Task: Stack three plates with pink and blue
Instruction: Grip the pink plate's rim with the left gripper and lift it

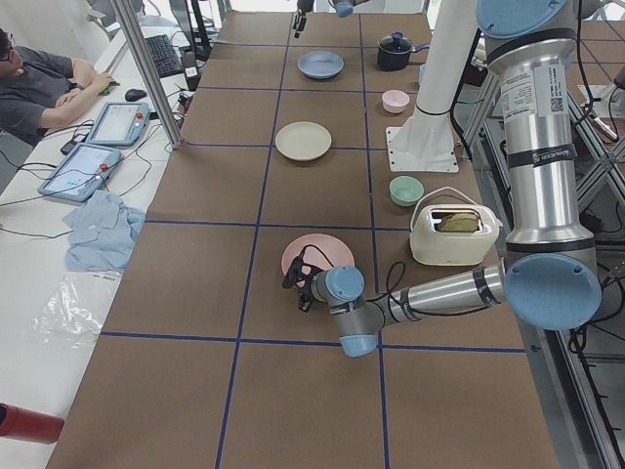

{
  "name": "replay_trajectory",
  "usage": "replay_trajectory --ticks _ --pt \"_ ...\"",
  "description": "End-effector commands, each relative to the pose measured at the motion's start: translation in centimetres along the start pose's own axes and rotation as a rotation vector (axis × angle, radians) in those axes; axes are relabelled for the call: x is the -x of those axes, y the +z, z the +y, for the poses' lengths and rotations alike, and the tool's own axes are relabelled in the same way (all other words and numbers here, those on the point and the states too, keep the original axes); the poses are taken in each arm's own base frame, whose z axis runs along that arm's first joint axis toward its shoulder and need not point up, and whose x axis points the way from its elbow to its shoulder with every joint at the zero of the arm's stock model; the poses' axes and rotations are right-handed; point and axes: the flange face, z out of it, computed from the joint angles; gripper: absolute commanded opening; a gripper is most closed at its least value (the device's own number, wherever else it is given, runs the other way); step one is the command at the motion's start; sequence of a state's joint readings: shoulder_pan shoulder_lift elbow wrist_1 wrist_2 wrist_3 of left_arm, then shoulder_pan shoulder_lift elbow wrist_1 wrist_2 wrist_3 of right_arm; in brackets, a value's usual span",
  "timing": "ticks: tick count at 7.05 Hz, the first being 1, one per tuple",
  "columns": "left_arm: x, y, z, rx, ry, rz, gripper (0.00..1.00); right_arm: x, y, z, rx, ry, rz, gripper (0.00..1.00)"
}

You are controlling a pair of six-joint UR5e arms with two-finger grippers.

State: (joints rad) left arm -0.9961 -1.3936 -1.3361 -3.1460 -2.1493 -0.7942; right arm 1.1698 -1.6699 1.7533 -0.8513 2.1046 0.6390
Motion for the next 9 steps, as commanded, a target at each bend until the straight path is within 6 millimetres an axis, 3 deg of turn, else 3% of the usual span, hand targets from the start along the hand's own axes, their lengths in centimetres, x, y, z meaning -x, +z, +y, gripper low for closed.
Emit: replay_trajectory --ticks 1,3,4,6,8,9 --pt "-2.5 -2.3 -5.7 -0.009 -0.024 0.033 0.00 0.0 0.0 0.0 0.001 0.000 -0.002 1.00" --pt "-11.7 -3.7 -14.3 -0.014 -0.114 0.021 0.00 0.0 0.1 0.1 0.002 0.000 -0.001 1.00" --pt "-15.6 -3.3 -17.9 -0.032 -0.153 0.031 0.00 0.0 0.0 0.0 0.001 0.000 -0.002 1.00" --pt "-25.6 3.8 -20.6 -0.012 -0.255 0.112 0.00 0.0 0.0 0.0 0.001 0.000 -0.002 1.00" --pt "-39.5 11.6 -23.0 0.022 -0.375 0.106 0.00 0.2 0.0 -0.1 -0.001 -0.002 -0.004 1.00" --pt "-44.4 15.5 -23.8 0.009 -0.422 0.085 0.00 0.2 0.0 -0.2 -0.001 -0.003 -0.006 1.00"
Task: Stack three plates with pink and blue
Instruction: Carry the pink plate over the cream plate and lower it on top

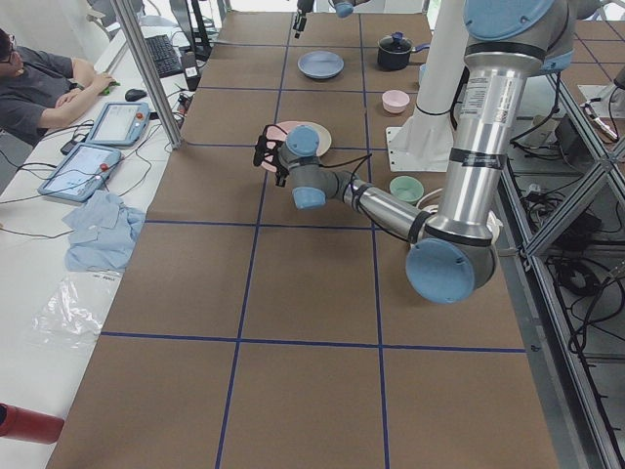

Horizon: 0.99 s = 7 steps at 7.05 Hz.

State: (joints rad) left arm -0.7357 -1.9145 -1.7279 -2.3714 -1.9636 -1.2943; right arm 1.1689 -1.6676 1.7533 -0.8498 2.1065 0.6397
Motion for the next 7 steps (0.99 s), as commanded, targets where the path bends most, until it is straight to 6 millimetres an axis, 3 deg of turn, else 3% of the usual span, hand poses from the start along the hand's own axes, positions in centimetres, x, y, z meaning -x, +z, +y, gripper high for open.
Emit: replay_trajectory --ticks 1,3,7 --pt "-7.1 8.3 1.9 -0.026 -0.084 -0.047 0.00 0.1 0.0 -0.1 0.000 -0.001 -0.002 1.00" --pt "-7.2 10.2 3.6 -0.062 -0.074 -0.073 0.00 0.1 0.0 -0.1 0.000 -0.001 -0.003 1.00" --pt "-7.6 11.3 6.3 -0.088 -0.041 -0.087 0.00 0.0 0.0 0.0 0.001 0.000 -0.001 1.00"
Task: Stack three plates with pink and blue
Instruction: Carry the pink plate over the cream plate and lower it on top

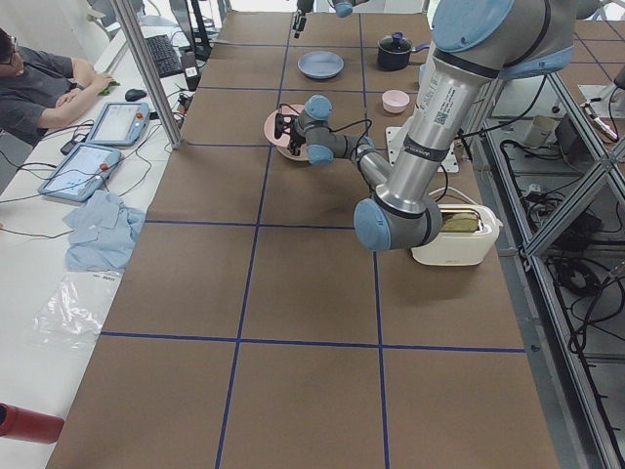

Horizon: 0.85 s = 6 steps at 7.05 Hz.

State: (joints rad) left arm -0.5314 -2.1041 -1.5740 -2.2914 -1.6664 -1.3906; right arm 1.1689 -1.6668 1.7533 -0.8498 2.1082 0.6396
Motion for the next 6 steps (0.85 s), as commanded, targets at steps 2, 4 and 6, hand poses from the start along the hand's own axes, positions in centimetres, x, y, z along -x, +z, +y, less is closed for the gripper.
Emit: replay_trajectory --ticks 2,4,6 --pt "0.7 0.4 1.0 0.001 0.082 -0.017 0.00 0.0 0.0 0.0 -0.001 0.000 0.000 1.00" --pt "0.8 0.6 1.3 0.007 0.097 -0.023 0.00 0.0 0.0 0.0 0.000 0.000 0.001 1.00" --pt "0.7 0.9 2.3 0.012 0.103 -0.026 0.00 0.0 0.1 0.0 0.001 0.001 0.002 1.00"
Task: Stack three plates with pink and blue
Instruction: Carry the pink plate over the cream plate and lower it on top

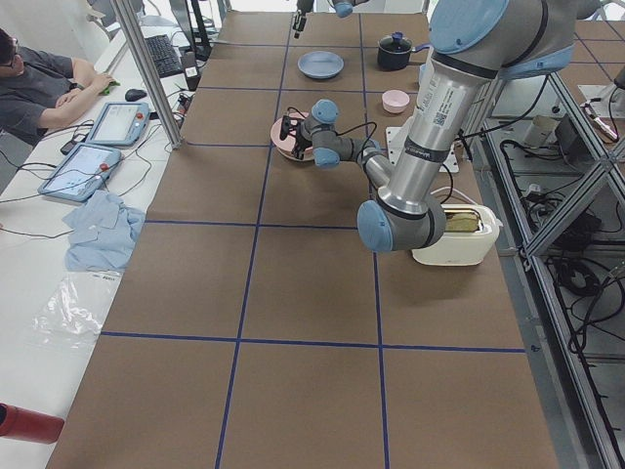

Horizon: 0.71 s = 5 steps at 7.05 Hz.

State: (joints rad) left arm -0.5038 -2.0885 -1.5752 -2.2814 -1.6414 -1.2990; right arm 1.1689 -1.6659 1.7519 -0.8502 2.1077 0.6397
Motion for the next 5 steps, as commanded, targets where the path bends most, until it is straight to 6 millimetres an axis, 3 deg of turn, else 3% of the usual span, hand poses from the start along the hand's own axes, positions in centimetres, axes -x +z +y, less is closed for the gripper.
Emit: replay_trajectory --ticks 1,2,3,5 --pt "-0.09 0.31 0.71 0.007 0.005 -0.002 0.00 0.00 0.00 0.00 0.000 0.000 0.000 1.00" --pt "0.16 0.30 0.77 0.008 0.005 -0.005 0.01 -0.01 0.01 0.01 0.001 0.001 0.001 1.00" --pt "0.10 0.44 1.27 0.014 0.007 -0.005 0.12 0.00 0.00 0.00 0.000 0.000 0.000 1.00" --pt "0.04 0.34 1.07 -0.014 0.008 -0.010 1.00 -0.01 0.02 0.01 0.001 0.001 0.001 1.00"
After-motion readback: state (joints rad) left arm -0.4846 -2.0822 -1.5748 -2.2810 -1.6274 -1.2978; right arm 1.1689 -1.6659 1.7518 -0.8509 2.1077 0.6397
